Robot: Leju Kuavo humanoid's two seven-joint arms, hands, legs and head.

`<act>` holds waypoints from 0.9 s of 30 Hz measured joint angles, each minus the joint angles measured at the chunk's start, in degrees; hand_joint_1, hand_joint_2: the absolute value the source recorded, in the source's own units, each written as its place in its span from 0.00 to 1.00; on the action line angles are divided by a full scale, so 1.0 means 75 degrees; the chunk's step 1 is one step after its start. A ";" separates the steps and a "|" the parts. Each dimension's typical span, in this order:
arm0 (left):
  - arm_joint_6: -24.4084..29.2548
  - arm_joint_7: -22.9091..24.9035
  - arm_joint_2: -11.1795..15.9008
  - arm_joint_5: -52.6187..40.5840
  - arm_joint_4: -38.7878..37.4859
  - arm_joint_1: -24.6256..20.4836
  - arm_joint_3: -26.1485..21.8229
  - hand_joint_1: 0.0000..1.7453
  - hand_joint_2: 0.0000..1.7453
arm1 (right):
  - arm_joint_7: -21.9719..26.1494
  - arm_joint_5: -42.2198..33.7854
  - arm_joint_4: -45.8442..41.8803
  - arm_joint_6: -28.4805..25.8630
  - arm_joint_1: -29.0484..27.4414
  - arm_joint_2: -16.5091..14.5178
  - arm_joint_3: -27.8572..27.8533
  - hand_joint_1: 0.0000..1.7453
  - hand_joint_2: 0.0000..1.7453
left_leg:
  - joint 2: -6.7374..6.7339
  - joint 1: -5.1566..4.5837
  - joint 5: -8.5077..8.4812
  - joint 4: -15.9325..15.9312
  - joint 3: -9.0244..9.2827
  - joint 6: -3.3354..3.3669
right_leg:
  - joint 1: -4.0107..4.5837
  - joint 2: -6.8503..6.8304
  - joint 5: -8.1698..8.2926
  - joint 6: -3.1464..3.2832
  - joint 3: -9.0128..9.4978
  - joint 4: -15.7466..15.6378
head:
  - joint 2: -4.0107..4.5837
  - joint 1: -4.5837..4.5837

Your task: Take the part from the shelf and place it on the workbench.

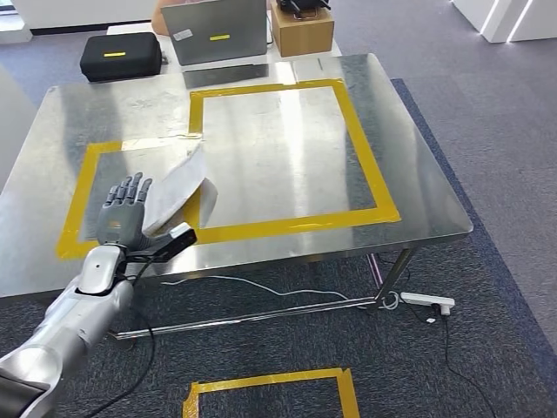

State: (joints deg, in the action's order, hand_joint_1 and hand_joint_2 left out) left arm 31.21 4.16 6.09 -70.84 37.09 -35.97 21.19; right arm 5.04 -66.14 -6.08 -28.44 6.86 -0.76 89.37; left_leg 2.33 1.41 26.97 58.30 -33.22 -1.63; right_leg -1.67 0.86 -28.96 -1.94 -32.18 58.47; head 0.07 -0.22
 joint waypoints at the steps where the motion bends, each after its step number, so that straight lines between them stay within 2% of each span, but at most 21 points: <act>1: 0.0002 -0.0001 0.0045 0.0012 0.0000 0.0000 -0.0042 0.00 0.00 | 0.0005 -0.0012 0.0001 0.0006 0.0000 0.0001 0.0000 0.00 0.00 | 0.0000 0.0000 0.0000 0.0000 0.0000 0.0000 | 0.0000 0.0000 0.0000 0.0000 0.0000 0.0000 | 0.0000 0.0000; 5: 0.0048 -0.0074 0.0183 0.0108 0.0001 0.0003 -0.0209 0.00 0.00 | 0.0027 -0.0056 0.0000 0.0009 -0.0001 0.0017 0.0000 0.00 0.00 | 0.0000 -0.0001 0.0000 0.0001 -0.0001 0.0000 | -0.0001 -0.0001 0.0000 0.0000 0.0000 0.0000 | 0.0000 0.0000; 6: 0.0079 -0.0106 0.0210 0.0138 0.0004 0.0007 -0.0251 0.00 0.00 | 0.0032 -0.0069 -0.0001 0.0009 -0.0003 0.0021 0.0000 0.00 0.00 | 0.0000 -0.0013 0.0006 0.0011 -0.0001 0.0021 | -0.0019 -0.0006 0.0026 -0.0030 0.0006 -0.0021 | 0.0000 0.0000; 7: 0.0116 -0.0139 0.0235 0.0172 0.0020 0.0015 -0.0295 0.00 0.00 | 0.0038 -0.0082 -0.0002 0.0008 -0.0003 0.0023 0.0000 0.00 0.00 | -0.0001 -0.0033 -0.0026 -0.0020 0.0015 0.0085 | -0.0036 -0.0004 0.0065 -0.0077 0.0029 -0.0077 | 0.0000 -0.0009; 9: 0.0195 -0.0207 0.0264 0.0225 0.0082 0.0042 -0.0375 0.00 0.00 | 0.0049 -0.0103 -0.0004 0.0003 -0.0006 0.0037 0.0000 0.00 0.00 | -0.0033 -0.0020 -0.0198 -0.0313 0.0151 0.0269 | -0.0052 -0.0026 0.0062 -0.0156 0.0041 -0.0140 | 0.0000 -0.0019; 10: 0.0238 -0.0235 0.0264 0.0243 0.0112 0.0047 -0.0403 0.00 0.00 | 0.0053 -0.0109 -0.0003 0.0000 -0.0006 0.0050 0.0000 0.00 0.00 | -0.0056 0.0001 -0.0314 -0.0504 0.0232 0.0348 | -0.0036 -0.0035 -0.0052 -0.0171 -0.0015 -0.0034 | 0.0000 -0.0009; 12: 0.0301 -0.0277 0.0259 0.0275 0.0141 0.0068 -0.0436 0.00 0.00 | 0.0059 -0.0121 -0.0003 -0.0004 -0.0007 0.0083 0.0000 0.00 0.00 | -0.0098 0.0041 -0.0428 -0.0702 0.0293 0.0394 | -0.0019 -0.0058 -0.0484 -0.0196 -0.0359 0.0682 | 0.0000 0.0029; 13: 0.0315 -0.0299 0.0259 0.0292 0.0152 0.0097 -0.0451 0.00 0.00 | 0.0059 -0.0130 -0.0004 -0.0002 -0.0012 0.0092 0.0000 0.00 0.00 | -0.0112 0.0060 -0.0440 -0.0701 0.0267 0.0389 | -0.0035 -0.0060 -0.0693 -0.0227 -0.0587 0.1162 | 0.0000 0.0039; 14: 0.0323 -0.0323 0.0259 0.0307 0.0167 0.0144 -0.0465 0.00 0.00 | 0.0058 -0.0143 -0.0004 0.0000 -0.0023 0.0101 0.0000 0.00 0.00 | -0.0123 0.0084 -0.0439 -0.0680 0.0232 0.0368 | -0.0060 -0.0063 -0.0793 -0.0273 -0.0758 0.1522 | 0.0000 0.0038; 15: 0.0331 -0.0350 0.0259 0.0318 0.0192 0.0199 -0.0474 0.00 0.00 | 0.0054 -0.0158 -0.0004 0.0003 -0.0035 0.0108 0.0000 0.00 0.00 | -0.0130 0.0120 -0.0433 -0.0647 0.0197 0.0329 | -0.0098 -0.0070 -0.0749 -0.0333 -0.0815 0.1643 | 0.0000 0.0036; 16: 0.0343 -0.0377 0.0259 0.0323 0.0227 0.0253 -0.0479 0.00 0.00 | 0.0044 -0.0176 -0.0004 0.0007 -0.0043 0.0114 0.0000 0.00 0.00 | -0.0129 0.0175 -0.0418 -0.0593 0.0157 0.0263 | -0.0149 -0.0080 -0.0558 -0.0409 -0.0714 0.1451 | 0.0000 0.0036; 17: 0.0359 -0.0397 0.0258 0.0324 0.0273 0.0301 -0.0482 0.00 0.00 | 0.0032 -0.0189 -0.0003 0.0014 -0.0043 0.0121 0.0000 0.00 0.00 | -0.0125 0.0247 -0.0384 -0.0500 0.0105 0.0173 | -0.0213 -0.0093 -0.0308 -0.0505 -0.0486 0.1007 | 0.0000 0.0039; 18: 0.0372 -0.0412 0.0263 0.0323 0.0340 0.0341 -0.0489 0.00 0.00 | 0.0014 -0.0201 -0.0007 0.0027 -0.0035 0.0120 0.0000 0.00 0.00 | -0.0115 0.0295 -0.0336 -0.0377 0.0023 0.0062 | -0.0242 -0.0072 -0.0161 -0.0599 -0.0231 0.0592 | 0.0000 0.0059; 19: 0.0384 -0.0418 0.0275 0.0318 0.0429 0.0381 -0.0506 0.00 0.00 | -0.0001 -0.0210 -0.0013 0.0044 -0.0028 0.0114 0.0000 0.00 0.00 | -0.0099 0.0326 -0.0281 -0.0223 -0.0062 -0.0046 | -0.0262 -0.0026 -0.0046 -0.0619 -0.0084 0.0331 | -0.0001 0.0093; 20: 0.0399 -0.0420 0.0287 0.0304 0.0534 0.0423 -0.0527 0.00 0.00 | -0.0016 -0.0215 -0.0020 0.0064 -0.0026 0.0106 0.0000 0.00 0.00 | -0.0078 0.0335 -0.0231 -0.0063 -0.0151 -0.0133 | -0.0277 0.0021 -0.0070 -0.0580 -0.0029 0.0229 | -0.0001 0.0121; 21: 0.0410 -0.0420 0.0304 0.0283 0.0649 0.0467 -0.0547 0.00 0.00 | -0.0028 -0.0221 -0.0025 0.0079 -0.0027 0.0101 0.0000 0.00 0.00 | -0.0056 0.0316 -0.0207 0.0055 -0.0234 -0.0195 | -0.0270 0.0073 -0.0144 -0.0487 -0.0071 0.0325 | -0.0001 0.0135; 22: 0.0417 -0.0419 0.0317 0.0263 0.0754 0.0520 -0.0567 0.00 0.00 | -0.0037 -0.0227 -0.0026 0.0087 -0.0035 0.0102 -0.0001 0.00 0.00 | -0.0040 0.0318 -0.0200 0.0140 -0.0280 -0.0231 | -0.0291 0.0088 -0.0156 -0.0371 -0.0166 0.0429 | -0.0002 0.0119; 24: 0.0412 -0.0417 0.0342 0.0239 0.0920 0.0624 -0.0589 0.00 0.00 | -0.0053 -0.0237 -0.0025 0.0094 -0.0047 0.0110 -0.0002 0.00 0.00 | -0.0075 0.0329 -0.0102 0.0276 -0.0380 -0.0246 | -0.0285 0.0061 -0.0191 -0.0228 -0.0272 0.0529 | -0.0002 0.0039; 25: 0.0403 -0.0416 0.0352 0.0237 0.1012 0.0680 -0.0597 0.00 0.00 | -0.0061 -0.0240 -0.0025 0.0098 -0.0055 0.0109 -0.0002 0.00 0.00 | -0.0130 0.0328 0.0089 0.0485 -0.0462 -0.0228 | -0.0261 0.0042 -0.0166 -0.0180 -0.0322 0.0548 | -0.0001 -0.0010; 27: 0.0389 -0.0415 0.0353 0.0230 0.1213 0.0755 -0.0605 0.00 0.00 | -0.0074 -0.0246 -0.0025 0.0100 -0.0070 0.0108 -0.0001 0.00 0.00 | -0.0245 0.0263 0.0718 0.1358 -0.0765 -0.0150 | -0.0182 -0.0009 -0.0080 -0.0094 -0.0409 0.0535 | -0.0001 -0.0088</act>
State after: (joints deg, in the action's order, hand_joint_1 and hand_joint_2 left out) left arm 34.13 1.05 8.74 -69.11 46.19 -30.30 16.66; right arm 4.49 -67.99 -6.27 -27.69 6.33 0.05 89.37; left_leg 0.49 3.39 32.35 68.49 -38.96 -2.76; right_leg -3.04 0.79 -29.56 -2.65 -35.24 62.48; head 0.06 -0.88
